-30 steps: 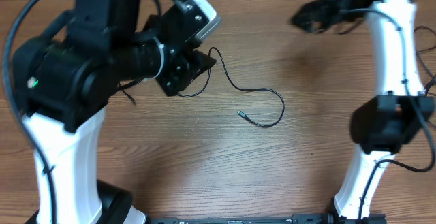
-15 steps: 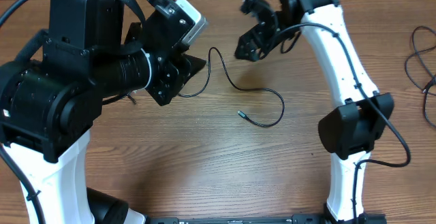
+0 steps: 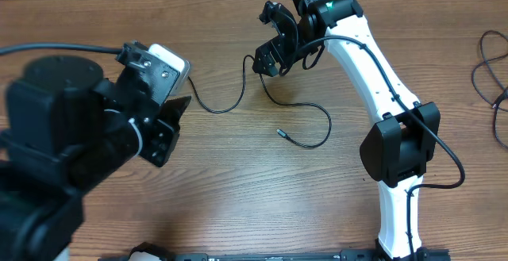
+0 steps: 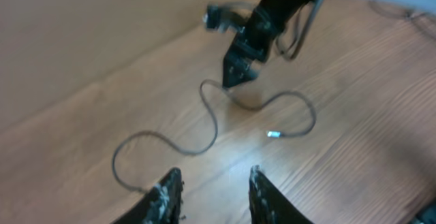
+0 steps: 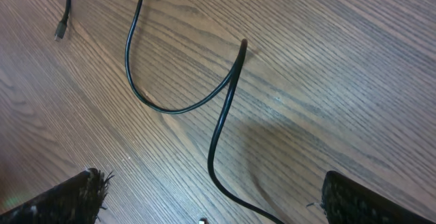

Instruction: Untangle cables

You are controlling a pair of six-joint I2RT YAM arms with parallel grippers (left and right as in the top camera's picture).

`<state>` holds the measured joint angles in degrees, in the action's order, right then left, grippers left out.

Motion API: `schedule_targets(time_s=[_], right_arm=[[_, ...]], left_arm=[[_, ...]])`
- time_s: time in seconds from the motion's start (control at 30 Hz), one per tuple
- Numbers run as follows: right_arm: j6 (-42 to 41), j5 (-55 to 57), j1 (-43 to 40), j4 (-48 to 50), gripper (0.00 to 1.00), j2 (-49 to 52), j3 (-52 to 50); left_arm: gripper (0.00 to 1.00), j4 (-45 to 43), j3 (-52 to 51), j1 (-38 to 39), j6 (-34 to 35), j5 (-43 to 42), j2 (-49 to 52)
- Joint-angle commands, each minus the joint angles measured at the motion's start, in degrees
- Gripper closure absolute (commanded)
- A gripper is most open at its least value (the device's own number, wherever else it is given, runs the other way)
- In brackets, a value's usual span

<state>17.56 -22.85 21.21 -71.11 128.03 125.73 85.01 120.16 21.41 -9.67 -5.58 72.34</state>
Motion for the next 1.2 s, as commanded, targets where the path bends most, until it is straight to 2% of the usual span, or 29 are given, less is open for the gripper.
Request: schedule_targets(time_s=[0.0, 0.13, 0.2, 0.37, 0.43, 0.5, 0.6, 0.7, 0.87, 1.1, 1.17], right_arm=[[-1.3, 0.1, 1.3, 0.8, 0.00, 0.2, -0.5], [-1.5, 0.1, 1.6, 2.1, 0.00, 0.2, -0.5], [-1.6, 0.1, 1.6, 2.7, 0.00, 0.2, -0.8], [-1.6, 0.3, 1.6, 4.1, 0.00, 0.3, -3.0], [-2.3, 0.3, 1.6, 5.1, 0.00, 0.3, -4.8], [-3.6, 0.3, 1.6, 6.3, 0.00, 0.3, -6.5], [-4.3, 0.2, 1.6, 8.7, 0.00, 0.3, -9.5], [-4.3, -1.1, 1.6, 11.2, 0.00, 0.3, -11.9], [-4.3, -5.9, 1.7, 14.4, 0.05, 0.3, -14.5], [-4.3, -6.0, 2.5, 16.0, 0.00, 0.4, -16.3], [-4.3, -6.0, 3.0, 16.7, 0.00, 0.4, -16.8]], left_arm=[[0.65, -9.1, -17.9, 0.3, 3.1, 5.0, -5.7], [0.61, -23.8, -37.7, 0.2, 5.0, 8.9, -12.9], [0.55, -30.0, -46.2, -0.8, 7.3, 12.3, -15.7], [0.44, -42.1, -59.9, -7.2, 11.3, 15.1, -19.5], [0.46, -46.6, -64.3, -13.0, 12.5, 12.0, -19.6], [0.51, -50.2, -67.3, -19.8, 10.5, 2.6, -19.4], [0.51, -54.5, -69.2, -31.1, 3.8, -17.4, -18.2], [0.47, -55.3, -69.2, -39.2, 1.2, -26.8, -16.5], [0.42, -55.2, -69.2, -42.7, 0.4, -30.0, -13.2], [0.41, -55.1, -69.2, -42.3, 0.4, -31.9, -9.5], [0.42, -55.1, -69.2, -41.4, 0.4, -29.7, -8.9]])
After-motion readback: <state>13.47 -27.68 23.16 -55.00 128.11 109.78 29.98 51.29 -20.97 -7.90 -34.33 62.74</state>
